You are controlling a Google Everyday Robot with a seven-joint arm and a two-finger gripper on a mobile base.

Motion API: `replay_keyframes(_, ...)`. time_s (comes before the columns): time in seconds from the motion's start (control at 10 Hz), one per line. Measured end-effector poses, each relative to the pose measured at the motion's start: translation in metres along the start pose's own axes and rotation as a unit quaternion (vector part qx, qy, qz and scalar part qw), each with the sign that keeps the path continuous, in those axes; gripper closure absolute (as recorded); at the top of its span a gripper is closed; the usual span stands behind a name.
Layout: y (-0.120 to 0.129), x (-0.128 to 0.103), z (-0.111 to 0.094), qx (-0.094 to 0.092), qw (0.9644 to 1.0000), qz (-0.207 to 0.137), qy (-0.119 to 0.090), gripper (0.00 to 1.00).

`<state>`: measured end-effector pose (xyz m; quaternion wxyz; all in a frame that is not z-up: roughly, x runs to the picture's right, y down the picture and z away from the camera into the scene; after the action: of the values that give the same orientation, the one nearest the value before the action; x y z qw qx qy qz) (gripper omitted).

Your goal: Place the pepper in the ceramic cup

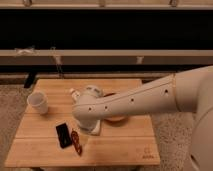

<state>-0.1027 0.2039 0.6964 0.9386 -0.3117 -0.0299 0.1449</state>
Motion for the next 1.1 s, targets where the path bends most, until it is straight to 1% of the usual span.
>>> replay_keyframes(0.1, 0.007, -0.015, 0.011, -0.004, 0.9999, -0.007, -0.011, 0.20)
replay_keyframes(0.4, 0.015, -0.034, 0.042, 0.004, 0.9998, -0.016, -0.008, 0.20)
replay_keyframes(0.5, 0.017, -0.038, 0.057, 0.004, 0.9999, -0.015, -0.003, 0.20)
replay_keyframes(0.6, 0.021, -0.043, 0.065, 0.001, 0.9999, -0.014, -0.001, 0.20)
replay_keyframes(0.8, 0.026, -0.050, 0.077, -0.006, 0.9999, -0.012, 0.005, 0.20)
replay_keyframes(1.1, 0.028, -0.058, 0.101, -0.021, 0.9995, -0.009, 0.022, 0.20)
